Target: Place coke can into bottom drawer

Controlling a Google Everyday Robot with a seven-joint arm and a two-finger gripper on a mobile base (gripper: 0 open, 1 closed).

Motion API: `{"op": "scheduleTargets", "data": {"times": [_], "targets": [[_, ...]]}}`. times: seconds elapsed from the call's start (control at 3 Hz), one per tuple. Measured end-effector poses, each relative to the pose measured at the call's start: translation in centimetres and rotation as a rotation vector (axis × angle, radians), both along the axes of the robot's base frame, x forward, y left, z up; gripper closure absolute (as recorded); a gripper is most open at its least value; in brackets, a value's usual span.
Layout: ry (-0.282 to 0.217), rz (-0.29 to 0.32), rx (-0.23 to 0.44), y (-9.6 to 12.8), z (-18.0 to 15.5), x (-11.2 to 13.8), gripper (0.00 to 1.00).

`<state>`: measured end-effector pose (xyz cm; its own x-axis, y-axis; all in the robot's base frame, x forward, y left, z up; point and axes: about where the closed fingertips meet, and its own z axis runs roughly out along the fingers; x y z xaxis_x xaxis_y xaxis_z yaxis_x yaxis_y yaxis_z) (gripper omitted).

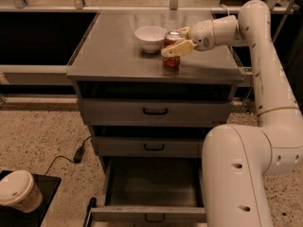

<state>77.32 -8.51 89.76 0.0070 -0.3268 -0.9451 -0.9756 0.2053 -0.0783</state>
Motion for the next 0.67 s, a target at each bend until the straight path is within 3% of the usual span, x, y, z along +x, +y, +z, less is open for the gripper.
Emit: {"op": "scheduleTargets", "data": {"times": [0.33,0.67], "targets": [[0.000,0.000,0.000,0.00,0.00,0.00,0.89],[0.000,0.002,-0.002,0.07,-0.02,-0.02,1.00]]}}
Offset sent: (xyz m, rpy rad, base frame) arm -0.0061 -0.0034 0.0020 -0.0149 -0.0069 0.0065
